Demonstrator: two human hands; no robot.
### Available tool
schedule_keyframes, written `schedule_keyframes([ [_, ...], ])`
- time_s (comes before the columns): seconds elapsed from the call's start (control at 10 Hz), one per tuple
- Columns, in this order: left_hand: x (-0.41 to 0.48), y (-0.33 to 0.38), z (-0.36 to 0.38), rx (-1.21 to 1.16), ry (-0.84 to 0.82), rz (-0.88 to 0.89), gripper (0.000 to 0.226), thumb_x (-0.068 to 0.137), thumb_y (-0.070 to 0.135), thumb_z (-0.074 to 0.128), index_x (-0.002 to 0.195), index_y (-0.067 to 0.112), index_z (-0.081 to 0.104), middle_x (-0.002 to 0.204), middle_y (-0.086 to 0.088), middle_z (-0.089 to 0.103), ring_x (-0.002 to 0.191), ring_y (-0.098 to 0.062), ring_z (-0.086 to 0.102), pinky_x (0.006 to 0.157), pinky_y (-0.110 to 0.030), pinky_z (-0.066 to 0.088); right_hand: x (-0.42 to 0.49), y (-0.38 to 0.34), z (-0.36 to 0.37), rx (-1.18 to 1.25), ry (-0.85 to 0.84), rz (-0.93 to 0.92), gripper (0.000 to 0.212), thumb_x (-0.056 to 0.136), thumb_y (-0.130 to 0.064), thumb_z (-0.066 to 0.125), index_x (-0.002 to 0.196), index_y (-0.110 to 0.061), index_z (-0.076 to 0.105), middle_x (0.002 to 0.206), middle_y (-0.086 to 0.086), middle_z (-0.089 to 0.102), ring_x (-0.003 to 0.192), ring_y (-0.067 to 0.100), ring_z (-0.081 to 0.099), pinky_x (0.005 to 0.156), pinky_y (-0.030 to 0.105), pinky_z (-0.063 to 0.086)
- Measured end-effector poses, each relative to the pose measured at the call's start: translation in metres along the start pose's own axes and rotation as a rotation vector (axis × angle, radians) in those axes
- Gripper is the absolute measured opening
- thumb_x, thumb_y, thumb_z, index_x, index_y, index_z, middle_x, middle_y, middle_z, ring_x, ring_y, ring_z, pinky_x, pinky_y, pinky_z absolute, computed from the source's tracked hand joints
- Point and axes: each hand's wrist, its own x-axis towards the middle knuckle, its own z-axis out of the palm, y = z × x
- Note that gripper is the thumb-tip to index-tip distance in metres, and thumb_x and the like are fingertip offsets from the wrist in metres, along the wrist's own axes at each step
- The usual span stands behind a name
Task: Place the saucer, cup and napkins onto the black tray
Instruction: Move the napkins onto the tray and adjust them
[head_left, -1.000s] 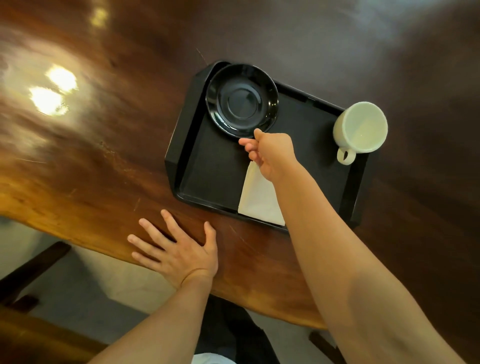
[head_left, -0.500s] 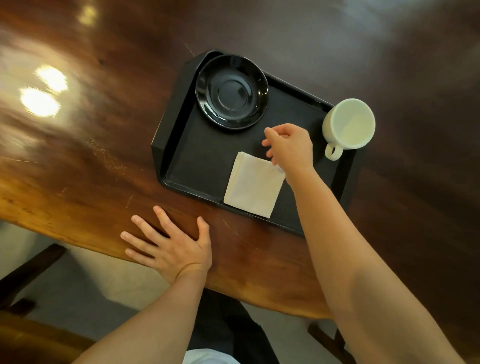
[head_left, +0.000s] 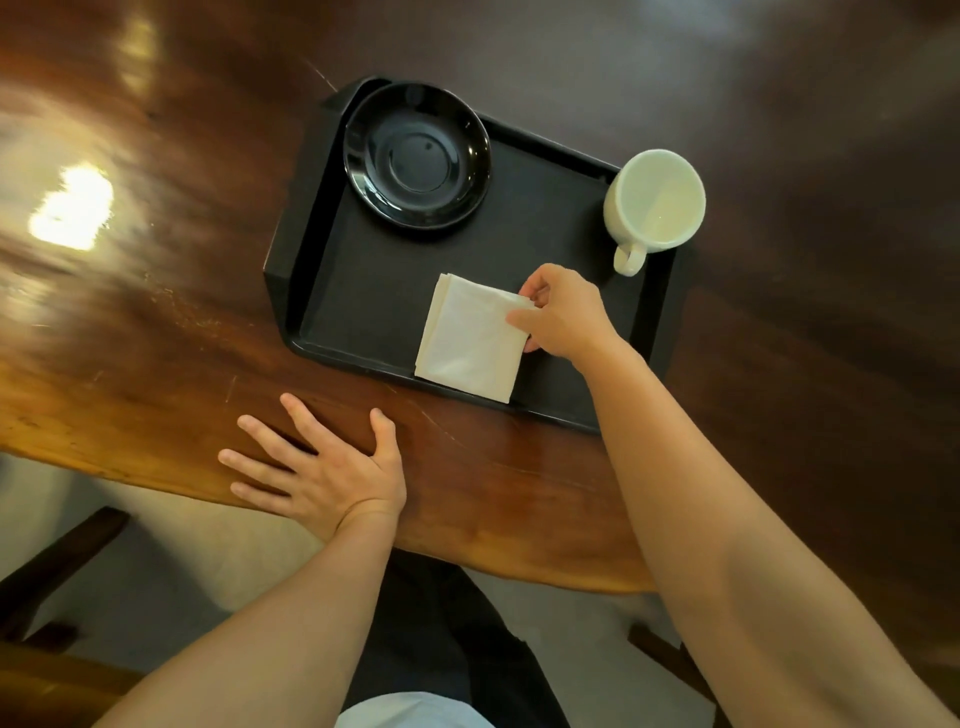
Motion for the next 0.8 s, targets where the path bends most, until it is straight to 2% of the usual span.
schedule_keyframes([
  [0.1, 0.000, 0.000, 0.000, -0.005, 0.002, 0.001, 0.095, 0.086, 0.074, 0.036, 0.164, 0.022, 0.018, 0.173, -0.018, 0.005, 0.157, -0.050, 0.001, 0.124, -0.065, 0.002, 0.003, 0.000, -0.006, 0.096, -0.023, 0.053, 0.013, 0.088, -0.008, 0.070, 0.099, -0.013, 0.065, 0.100, 0.011, 0.071, 0.070, 0.019, 0.076, 0.069, 0.032, 0.065],
  [0.2, -0.001, -0.001, 0.000, -0.002, 0.004, -0.003, 0.095, 0.086, 0.074, 0.035, 0.164, 0.023, 0.017, 0.173, -0.018, 0.005, 0.157, -0.050, 0.001, 0.124, -0.065, 0.002, 0.005, 0.008, -0.005, 0.197, 0.043, 0.105, 0.010, 0.088, -0.008, 0.070, 0.096, -0.012, 0.065, 0.097, 0.010, 0.071, 0.067, 0.016, 0.075, 0.072, 0.038, 0.065],
  [0.4, -0.001, -0.001, 0.001, -0.005, 0.007, -0.001, 0.094, 0.087, 0.074, 0.036, 0.164, 0.022, 0.017, 0.173, -0.018, 0.005, 0.157, -0.050, 0.001, 0.124, -0.065, 0.001, -0.008, 0.028, 0.000, 0.404, 0.202, 0.218, 0.015, 0.087, -0.007, 0.071, 0.097, -0.016, 0.064, 0.103, 0.008, 0.069, 0.076, 0.015, 0.074, 0.073, 0.035, 0.065],
  [0.5, -0.002, 0.000, 0.000, -0.007, 0.014, 0.003, 0.093, 0.088, 0.073, 0.037, 0.163, 0.022, 0.018, 0.173, -0.019, 0.006, 0.157, -0.051, 0.002, 0.124, -0.065, 0.002, -0.018, 0.036, 0.007, 0.473, 0.223, 0.242, 0.018, 0.090, -0.007, 0.070, 0.104, -0.016, 0.064, 0.099, 0.004, 0.070, 0.079, 0.014, 0.074, 0.076, 0.033, 0.064],
  [0.8, -0.001, -0.001, 0.003, -0.001, 0.011, 0.000, 0.093, 0.088, 0.073, 0.036, 0.163, 0.022, 0.018, 0.173, -0.019, 0.006, 0.157, -0.051, 0.003, 0.124, -0.066, 0.003, -0.028, 0.048, 0.019, 0.471, 0.276, 0.228, 0.021, 0.092, -0.014, 0.072, 0.111, -0.019, 0.066, 0.098, -0.002, 0.070, 0.080, 0.009, 0.070, 0.079, 0.028, 0.063],
])
